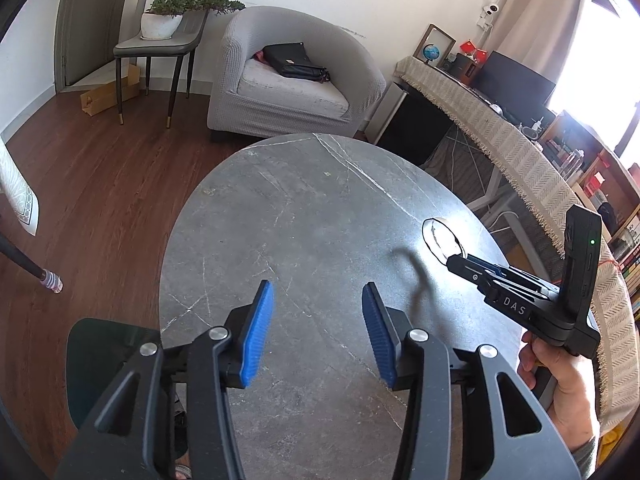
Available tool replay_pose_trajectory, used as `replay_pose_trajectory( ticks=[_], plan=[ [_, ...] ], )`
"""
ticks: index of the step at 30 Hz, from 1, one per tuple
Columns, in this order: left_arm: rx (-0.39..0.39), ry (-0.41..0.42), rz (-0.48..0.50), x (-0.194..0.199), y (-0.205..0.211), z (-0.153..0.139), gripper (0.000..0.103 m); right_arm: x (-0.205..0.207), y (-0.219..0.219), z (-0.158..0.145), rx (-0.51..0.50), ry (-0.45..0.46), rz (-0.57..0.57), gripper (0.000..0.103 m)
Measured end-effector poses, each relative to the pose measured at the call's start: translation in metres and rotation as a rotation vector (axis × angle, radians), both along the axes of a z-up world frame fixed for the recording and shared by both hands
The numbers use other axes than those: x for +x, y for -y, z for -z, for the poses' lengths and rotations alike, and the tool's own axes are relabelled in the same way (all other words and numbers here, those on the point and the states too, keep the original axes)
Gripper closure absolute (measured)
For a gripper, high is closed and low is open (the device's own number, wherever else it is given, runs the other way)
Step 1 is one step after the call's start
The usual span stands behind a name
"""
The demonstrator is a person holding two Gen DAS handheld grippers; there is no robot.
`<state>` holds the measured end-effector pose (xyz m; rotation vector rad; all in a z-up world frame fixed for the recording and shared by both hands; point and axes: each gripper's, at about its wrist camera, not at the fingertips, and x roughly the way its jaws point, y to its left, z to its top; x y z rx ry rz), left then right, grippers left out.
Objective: Collect trash
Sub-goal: 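Grasp the brown tape roll with the right tool, then lift the tape roll toward the left tool while the left tool closes on it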
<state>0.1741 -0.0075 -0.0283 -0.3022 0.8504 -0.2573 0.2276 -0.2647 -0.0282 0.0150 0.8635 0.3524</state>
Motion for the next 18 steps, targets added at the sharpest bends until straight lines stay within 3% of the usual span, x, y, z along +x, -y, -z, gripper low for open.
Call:
replay_pose_trajectory(
  ticks=[6,18],
  plan=[
    [-0.023,0.005,-0.017,-0.003,-0.01,-0.004,0.055,-0.013,-0.022,-0.009,0.002,0.038,-0.083,0.082],
    [0.027,0.012,-0.039,-0.003,-0.023,-0.003,0.056,-0.039,-0.075,-0.026,0.041,0.048,-0.271,0.082]
  ],
)
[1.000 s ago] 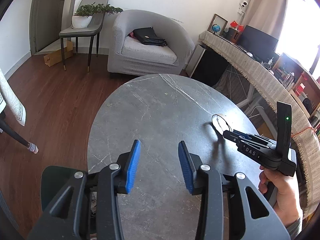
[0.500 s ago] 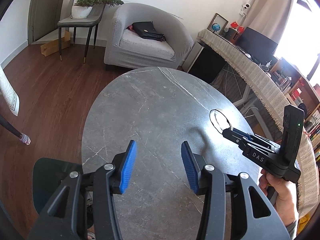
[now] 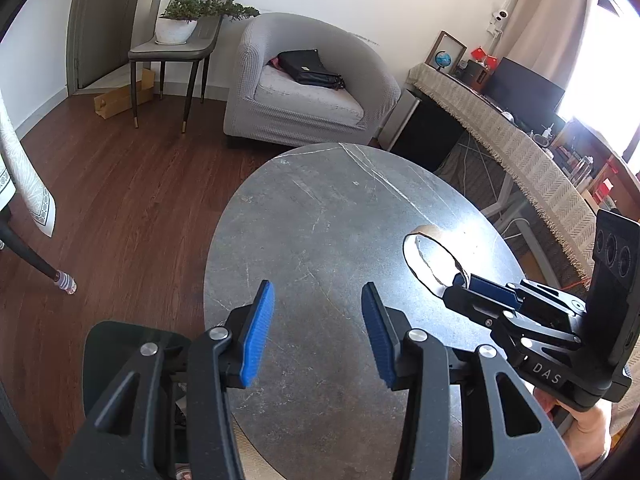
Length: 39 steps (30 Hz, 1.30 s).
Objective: Collect trash
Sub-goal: 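Lift the tape roll toward the left tool while the left tool closes on it, then carry the tape roll into the green bin with the left tool and open it while the right opens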
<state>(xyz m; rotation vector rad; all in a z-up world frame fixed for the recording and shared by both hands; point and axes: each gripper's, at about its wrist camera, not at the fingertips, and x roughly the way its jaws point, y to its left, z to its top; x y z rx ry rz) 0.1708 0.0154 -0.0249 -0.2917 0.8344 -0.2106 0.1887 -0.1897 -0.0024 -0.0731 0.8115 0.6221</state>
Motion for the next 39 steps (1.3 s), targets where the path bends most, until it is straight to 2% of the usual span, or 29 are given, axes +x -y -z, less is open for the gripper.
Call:
replay_pose_trajectory(
  ticks=[12,18,22,27,39],
  plan=[
    [-0.096,0.019,0.023,-0.004,-0.014,-0.003,0.064,-0.024,-0.041,-0.015,0.033,0.007,-0.141,0.082],
    [-0.099,0.018,0.013,-0.01,-0.032,-0.003,0.077,-0.031,-0.067,-0.016,0.036,0.005,-0.201,0.082],
    [-0.142,0.008,0.006,-0.014,-0.05,-0.001,0.089,-0.034,-0.086,-0.014,0.033,0.001,-0.24,0.082],
    [-0.16,0.012,-0.029,-0.022,-0.077,-0.002,0.091,-0.037,-0.113,-0.014,0.027,-0.001,-0.281,0.082],
    [-0.116,0.021,-0.096,-0.045,-0.128,-0.001,0.099,-0.044,-0.182,0.005,-0.042,-0.025,-0.344,0.078]
  ],
)
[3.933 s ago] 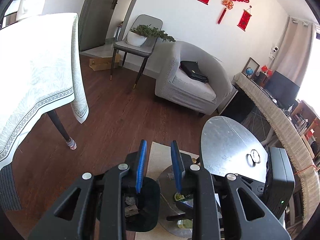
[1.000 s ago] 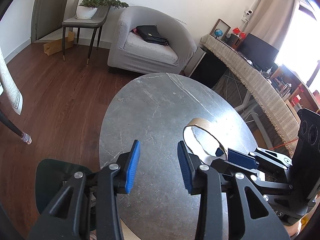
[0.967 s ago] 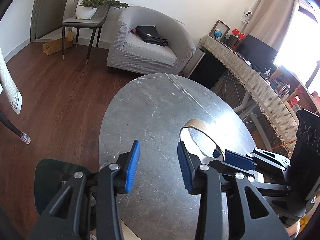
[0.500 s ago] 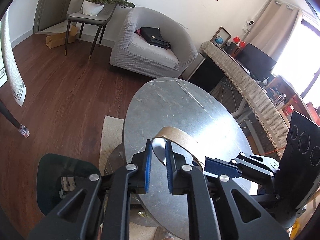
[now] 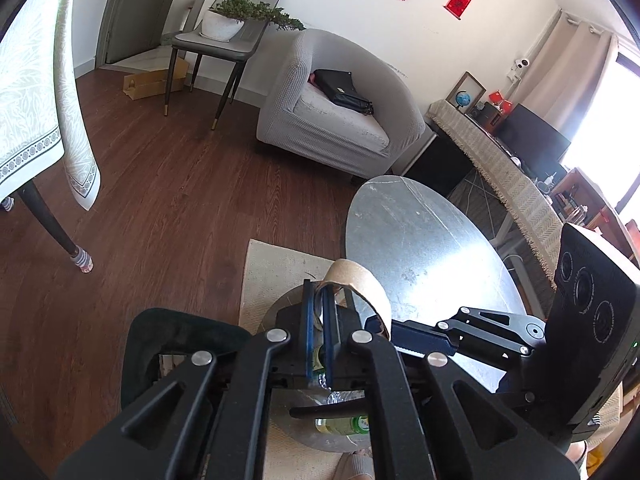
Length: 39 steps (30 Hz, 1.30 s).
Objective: Collect trash
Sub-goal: 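Carry the tape roll into the green bin with the left tool and open it while the right opens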
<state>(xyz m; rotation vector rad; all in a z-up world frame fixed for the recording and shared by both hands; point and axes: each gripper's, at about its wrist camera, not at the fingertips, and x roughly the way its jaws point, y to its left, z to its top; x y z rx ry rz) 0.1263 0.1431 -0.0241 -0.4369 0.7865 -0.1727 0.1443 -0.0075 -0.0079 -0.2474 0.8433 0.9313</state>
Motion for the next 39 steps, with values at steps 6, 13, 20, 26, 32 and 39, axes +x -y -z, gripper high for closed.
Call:
replay_pose_trajectory(
  ticks=[6,13,20,26,32,39],
  plan=[
    [-0.008,-0.008,-0.033,-0.01,-0.028,0.004,0.101,-0.003,-0.026,0.009,-0.021,-0.015,-0.028,0.048],
    [0.07,-0.08,-0.068,-0.019,-0.057,0.028,0.101,-0.006,-0.047,0.019,-0.085,-0.015,-0.04,0.048],
    [0.193,-0.202,-0.064,-0.023,-0.066,0.075,0.101,-0.004,-0.052,0.017,-0.105,-0.011,-0.003,0.048],
    [0.286,-0.302,-0.027,-0.023,-0.065,0.114,0.101,0.001,-0.048,0.01,-0.083,-0.013,0.044,0.048],
    [0.323,-0.395,0.02,-0.02,-0.06,0.148,0.1,0.004,-0.045,0.007,-0.076,-0.021,0.074,0.048],
    [0.36,-0.466,0.028,-0.019,-0.057,0.172,0.067,0.004,-0.033,-0.005,-0.057,0.002,0.104,0.046]
  ],
)
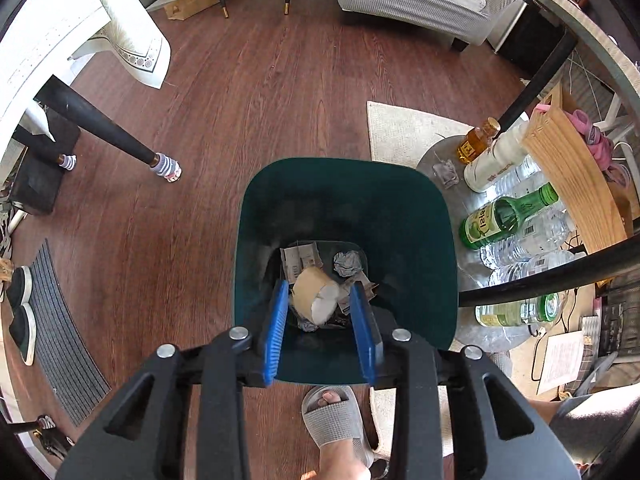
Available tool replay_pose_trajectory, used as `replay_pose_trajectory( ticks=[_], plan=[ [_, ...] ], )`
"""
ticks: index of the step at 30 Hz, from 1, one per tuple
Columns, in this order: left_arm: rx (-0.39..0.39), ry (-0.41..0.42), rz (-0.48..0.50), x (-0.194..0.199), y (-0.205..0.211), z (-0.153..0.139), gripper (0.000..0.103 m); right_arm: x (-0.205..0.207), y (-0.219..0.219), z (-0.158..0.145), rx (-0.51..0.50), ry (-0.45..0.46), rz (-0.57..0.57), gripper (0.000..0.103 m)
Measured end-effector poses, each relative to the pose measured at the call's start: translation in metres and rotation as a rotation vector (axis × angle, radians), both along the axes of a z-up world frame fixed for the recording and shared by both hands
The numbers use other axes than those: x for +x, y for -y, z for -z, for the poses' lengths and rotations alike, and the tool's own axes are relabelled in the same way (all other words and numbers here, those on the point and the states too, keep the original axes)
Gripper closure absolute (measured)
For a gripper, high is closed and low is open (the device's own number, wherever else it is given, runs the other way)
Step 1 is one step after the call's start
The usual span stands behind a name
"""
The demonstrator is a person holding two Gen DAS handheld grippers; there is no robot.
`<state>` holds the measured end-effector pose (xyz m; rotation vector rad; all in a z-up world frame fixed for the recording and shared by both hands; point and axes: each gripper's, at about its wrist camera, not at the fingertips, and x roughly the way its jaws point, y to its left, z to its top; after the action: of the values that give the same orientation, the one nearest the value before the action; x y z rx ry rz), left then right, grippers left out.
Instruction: Collect trash
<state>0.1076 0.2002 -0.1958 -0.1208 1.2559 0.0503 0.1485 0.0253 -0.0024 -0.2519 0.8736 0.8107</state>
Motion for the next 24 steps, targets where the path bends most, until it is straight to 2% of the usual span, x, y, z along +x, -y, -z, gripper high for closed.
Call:
replay_pose_trajectory(
  ticks=[4,6,13,15,18,21,24],
  plan=[
    [0.008,0.023,0.013,0.0,0.005,-0.005,0.065,-0.001,0.012,-0.005,0.004,0.008,0.018,0.045],
    [0.007,0.042,0.02,-0.002,0.007,-0.012,0.061,-0.002,0.021,-0.008,0.009,0.011,0.029,0.045],
    [-0.018,0.167,0.04,-0.018,0.023,-0.056,0.045,-0.007,0.056,-0.027,0.061,0.039,0.099,0.043],
    [0.03,0.216,0.047,-0.024,0.031,-0.071,0.04,-0.008,0.066,-0.032,0.074,0.052,0.122,0.037],
    [0.048,0.286,0.05,-0.035,0.04,-0.093,0.036,-0.013,0.084,-0.038,0.095,0.071,0.152,0.031],
    [0.048,0.351,0.029,-0.046,0.043,-0.11,0.029,-0.015,0.106,-0.039,0.093,0.086,0.213,0.028],
    [0.043,0.416,-0.015,-0.06,0.043,-0.124,0.016,-0.02,0.13,-0.038,0.08,0.107,0.265,0.023]
  ],
)
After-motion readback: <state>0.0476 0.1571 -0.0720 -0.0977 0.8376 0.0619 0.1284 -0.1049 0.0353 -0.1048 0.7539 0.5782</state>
